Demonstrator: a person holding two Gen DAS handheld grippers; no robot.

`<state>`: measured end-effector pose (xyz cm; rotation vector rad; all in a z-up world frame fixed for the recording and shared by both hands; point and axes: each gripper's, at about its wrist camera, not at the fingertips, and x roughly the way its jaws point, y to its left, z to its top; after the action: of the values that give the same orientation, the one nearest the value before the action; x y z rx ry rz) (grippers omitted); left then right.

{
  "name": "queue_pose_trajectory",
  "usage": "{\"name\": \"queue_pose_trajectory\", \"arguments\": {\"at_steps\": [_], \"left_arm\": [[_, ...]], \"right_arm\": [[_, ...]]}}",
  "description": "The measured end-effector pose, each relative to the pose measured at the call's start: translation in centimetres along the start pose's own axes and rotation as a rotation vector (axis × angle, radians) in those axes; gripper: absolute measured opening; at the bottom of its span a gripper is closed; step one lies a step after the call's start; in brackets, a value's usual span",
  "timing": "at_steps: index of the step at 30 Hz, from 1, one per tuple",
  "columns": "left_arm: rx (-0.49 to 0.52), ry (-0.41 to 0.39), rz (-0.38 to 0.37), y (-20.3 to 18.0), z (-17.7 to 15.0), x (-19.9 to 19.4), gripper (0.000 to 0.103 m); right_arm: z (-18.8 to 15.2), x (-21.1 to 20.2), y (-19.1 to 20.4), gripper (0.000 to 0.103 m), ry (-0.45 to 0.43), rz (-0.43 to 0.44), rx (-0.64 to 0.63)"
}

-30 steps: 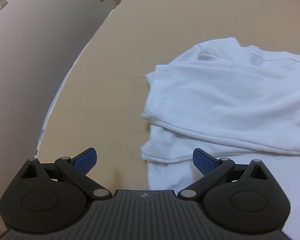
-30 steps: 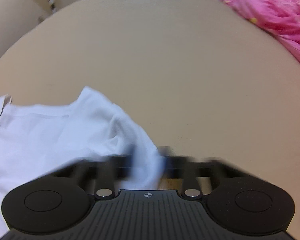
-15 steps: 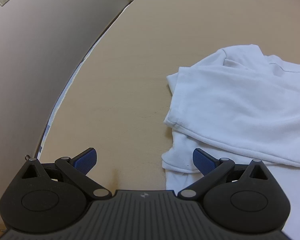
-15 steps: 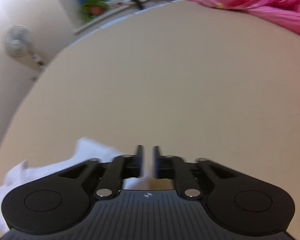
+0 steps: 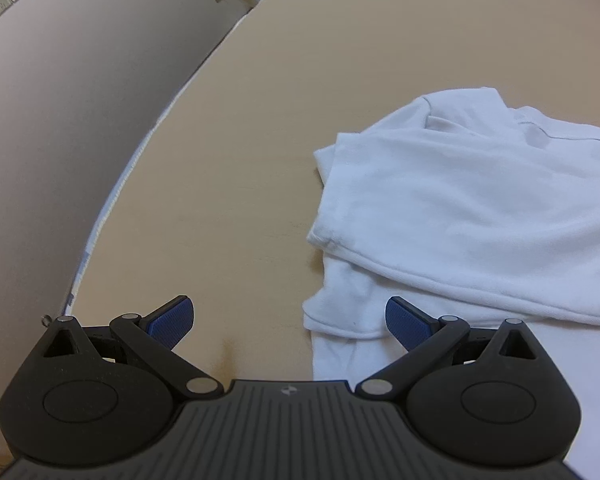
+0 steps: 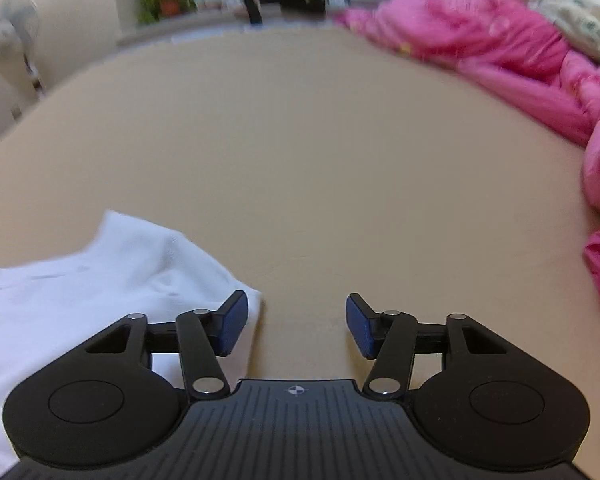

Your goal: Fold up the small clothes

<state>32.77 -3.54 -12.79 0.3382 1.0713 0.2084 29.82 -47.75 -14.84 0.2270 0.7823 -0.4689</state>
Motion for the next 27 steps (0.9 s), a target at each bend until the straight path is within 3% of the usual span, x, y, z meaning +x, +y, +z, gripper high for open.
{"name": "queue_pose_trajectory", "arguments": {"at_steps": [5, 11, 16, 21, 27], "left_arm": [[-0.028, 0.006, -0.053, 1.0, -1.2, -1.6, 0.102], [-0.027, 0.006, -0.087, 2.5, -4.2, -5.5, 0.102], [-0.036, 0.004, -0.126, 4.2, -8.5, -9.9, 0.102], [-0.022, -0.028, -0.127, 5.7, -13.1, -14.3, 0.102], [-0.034, -0.058, -0.157, 7.7, -17.8, -18.0, 0.102]], "right_arm": [[-3.8, -9.6, -0.9, 0.064, -0.067, 0.044, 0.017], [-8.9, -19.3, -1.3, 0.068, -0.047, 0.083, 0.040], [-11.4, -25.8, 0.2, 0.070, -0.029, 0.145, 0.036], [-13.7, -31.9, 1.8, 0.072, -0.075, 0.188, -0.016], [-16.6, -36.2, 2.7, 0.072, -0.087, 0.214, -0.031]]}}
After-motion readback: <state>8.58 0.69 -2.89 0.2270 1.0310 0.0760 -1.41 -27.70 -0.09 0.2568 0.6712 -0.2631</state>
